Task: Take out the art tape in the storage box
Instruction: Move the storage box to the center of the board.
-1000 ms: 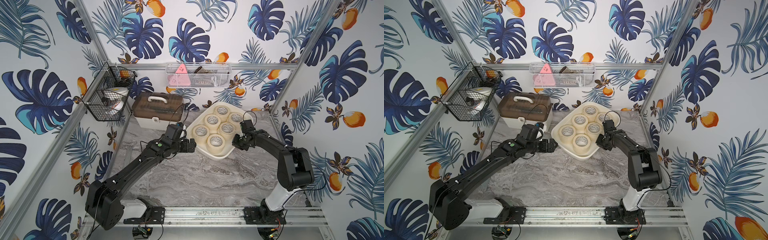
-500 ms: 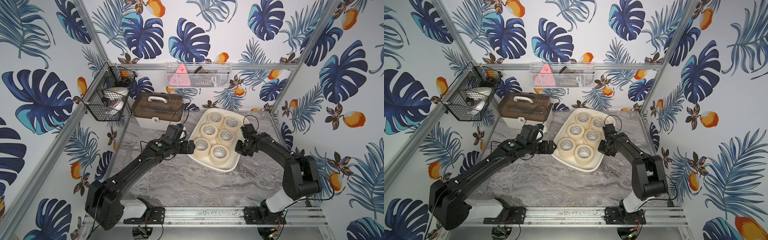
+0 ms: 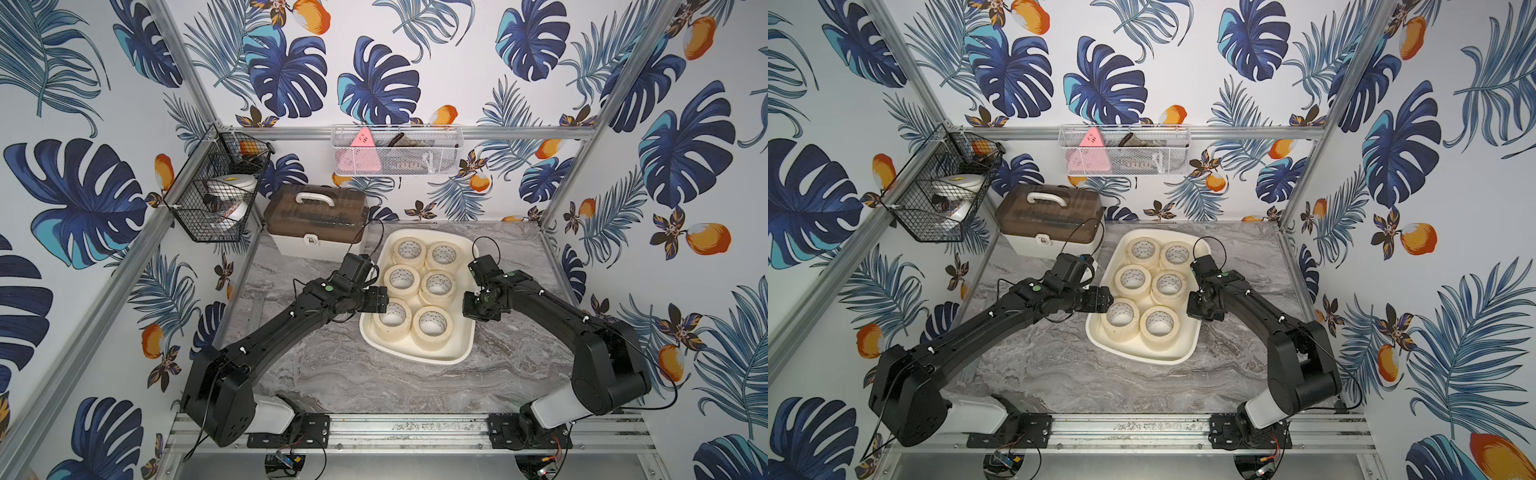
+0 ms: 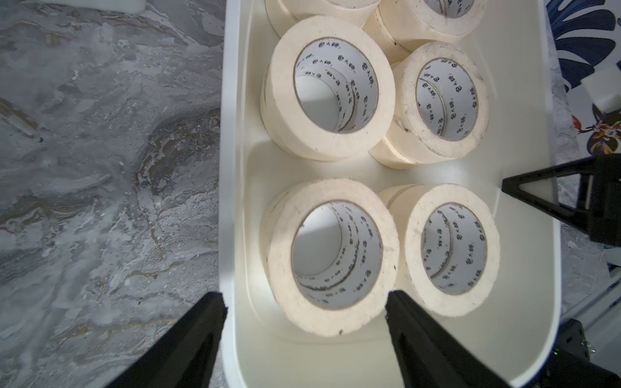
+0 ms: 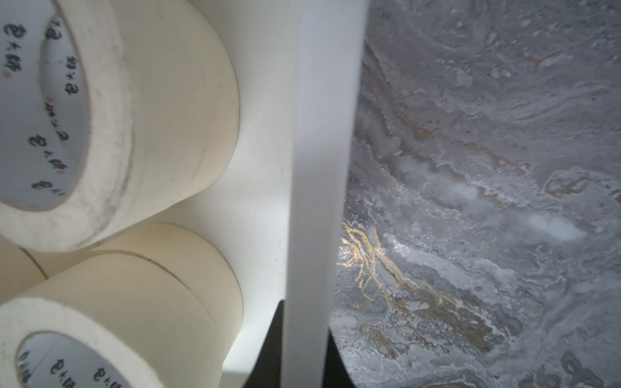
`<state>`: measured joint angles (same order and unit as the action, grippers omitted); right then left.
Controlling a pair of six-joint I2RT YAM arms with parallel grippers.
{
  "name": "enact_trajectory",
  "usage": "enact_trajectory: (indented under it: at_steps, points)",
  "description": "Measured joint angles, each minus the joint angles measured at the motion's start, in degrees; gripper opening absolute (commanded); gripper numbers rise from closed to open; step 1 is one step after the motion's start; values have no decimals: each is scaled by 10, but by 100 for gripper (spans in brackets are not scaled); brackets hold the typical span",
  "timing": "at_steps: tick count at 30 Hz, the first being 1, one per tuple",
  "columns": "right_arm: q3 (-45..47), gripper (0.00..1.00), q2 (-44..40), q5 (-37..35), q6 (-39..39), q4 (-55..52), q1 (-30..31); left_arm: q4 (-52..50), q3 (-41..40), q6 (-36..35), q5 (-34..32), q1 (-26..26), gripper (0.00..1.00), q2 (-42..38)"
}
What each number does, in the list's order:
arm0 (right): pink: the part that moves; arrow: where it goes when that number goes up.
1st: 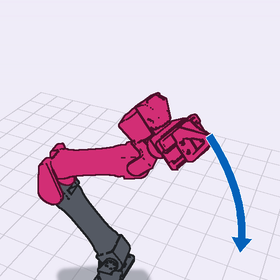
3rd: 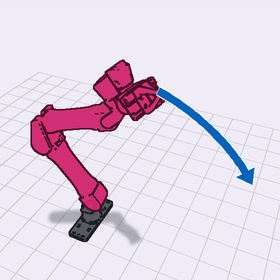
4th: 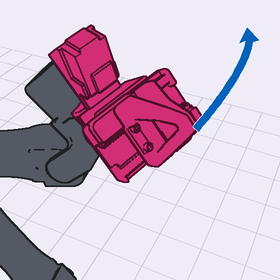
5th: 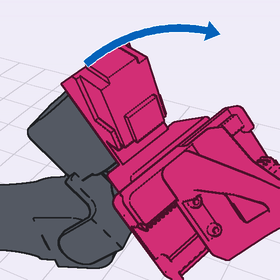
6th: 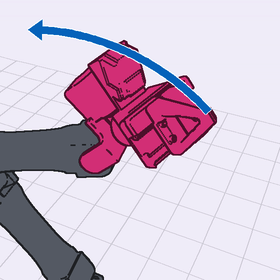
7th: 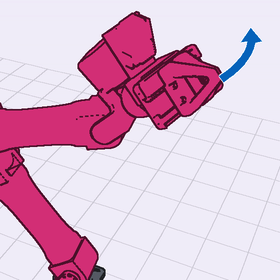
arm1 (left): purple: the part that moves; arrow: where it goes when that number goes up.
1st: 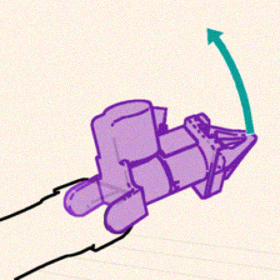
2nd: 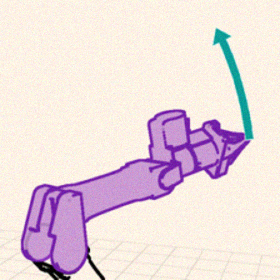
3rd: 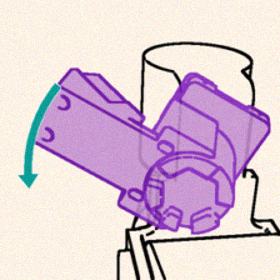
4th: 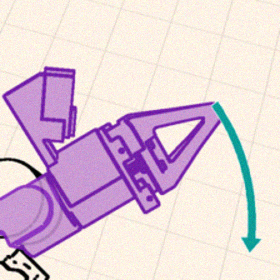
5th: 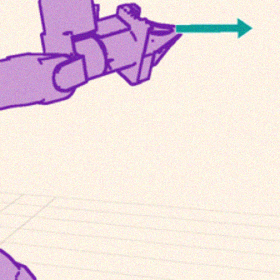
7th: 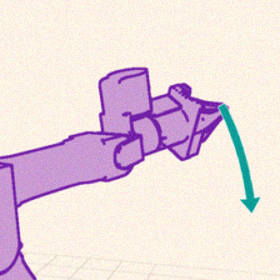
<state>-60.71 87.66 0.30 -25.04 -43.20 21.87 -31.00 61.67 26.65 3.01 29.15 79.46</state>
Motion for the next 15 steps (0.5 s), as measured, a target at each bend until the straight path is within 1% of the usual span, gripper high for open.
enact_trajectory:
  at_steps: [4, 8, 15]
  points:
    - [6, 0, -7, 5, 22, -6, 12, 1, -9, 0, -26, 2, 83, -1]
    - [8, 0, -9, 6, 39, -17, 22, 4, -22, 2, -48, 2, 80, -2]
    - [24, 0, -22, 3, 32, -19, 30, 12, -47, 5, -64, 3, 77, -3]
